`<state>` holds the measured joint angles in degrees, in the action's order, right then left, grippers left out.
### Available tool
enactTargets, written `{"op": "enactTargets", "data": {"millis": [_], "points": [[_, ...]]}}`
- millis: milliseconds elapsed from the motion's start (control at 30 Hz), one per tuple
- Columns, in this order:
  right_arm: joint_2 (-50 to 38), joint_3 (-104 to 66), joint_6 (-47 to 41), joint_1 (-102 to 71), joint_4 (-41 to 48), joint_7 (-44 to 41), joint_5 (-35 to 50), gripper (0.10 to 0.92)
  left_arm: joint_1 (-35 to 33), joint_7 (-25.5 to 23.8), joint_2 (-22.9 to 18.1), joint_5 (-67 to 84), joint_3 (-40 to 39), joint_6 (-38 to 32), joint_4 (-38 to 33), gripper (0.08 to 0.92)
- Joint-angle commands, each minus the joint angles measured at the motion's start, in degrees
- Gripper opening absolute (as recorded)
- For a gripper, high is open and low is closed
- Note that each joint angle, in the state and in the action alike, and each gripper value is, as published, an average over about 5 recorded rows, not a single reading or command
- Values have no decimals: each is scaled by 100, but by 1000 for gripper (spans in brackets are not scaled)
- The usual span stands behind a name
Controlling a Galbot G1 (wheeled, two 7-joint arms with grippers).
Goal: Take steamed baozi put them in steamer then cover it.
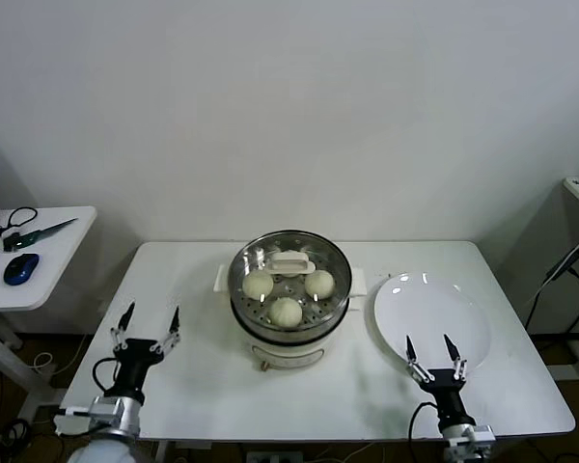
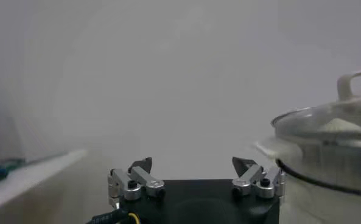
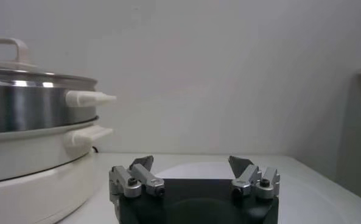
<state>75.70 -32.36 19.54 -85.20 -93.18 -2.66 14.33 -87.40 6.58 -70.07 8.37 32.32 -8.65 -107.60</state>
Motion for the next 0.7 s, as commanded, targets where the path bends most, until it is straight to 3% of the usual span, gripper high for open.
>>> {"op": "enactTargets", "data": {"millis": [33, 700], "points": [[17, 45, 7, 81, 55, 7, -5, 823, -323, 55, -117, 771, 190, -688, 475, 823], [82, 82, 26, 132, 101, 1, -9, 823, -419, -135, -233, 630, -89, -660, 618, 823]]}}
